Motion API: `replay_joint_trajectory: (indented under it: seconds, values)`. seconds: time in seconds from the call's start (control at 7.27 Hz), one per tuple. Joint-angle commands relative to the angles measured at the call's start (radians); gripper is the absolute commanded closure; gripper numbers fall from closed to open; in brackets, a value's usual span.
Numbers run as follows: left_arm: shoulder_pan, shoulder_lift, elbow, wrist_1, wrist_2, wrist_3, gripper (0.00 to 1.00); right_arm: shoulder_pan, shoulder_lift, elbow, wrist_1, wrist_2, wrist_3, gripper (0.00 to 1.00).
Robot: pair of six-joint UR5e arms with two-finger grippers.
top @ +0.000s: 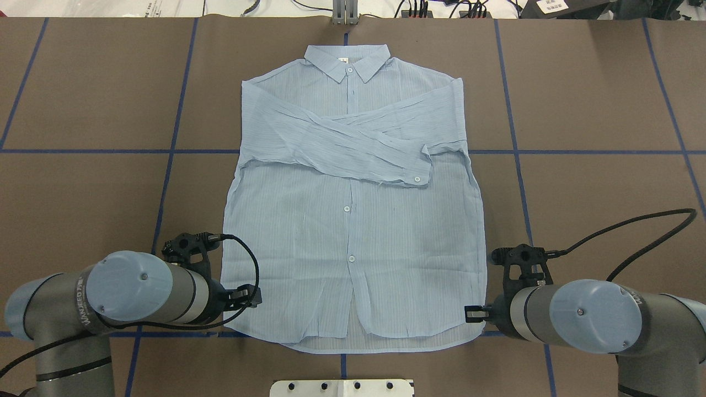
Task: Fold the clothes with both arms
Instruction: 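Lower both grippers to the hem corners nearest the robot and grasp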
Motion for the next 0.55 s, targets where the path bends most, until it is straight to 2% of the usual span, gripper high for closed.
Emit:
replay_joint_trajectory:
  seconds: [0.0, 0.41]
  values:
    - [0.01, 0.005, 0.008, 0.002, 0.001, -0.01, 0.27, 0.001, 0.0, 0.001, 0.0, -0.001, 0.0, 1.0]
    - [0.012, 0.002, 0.028, 0.006, 0.001, -0.01, 0.42, 0.004, 0.002, 0.001, 0.0, 0.001, 0.0, 1.0]
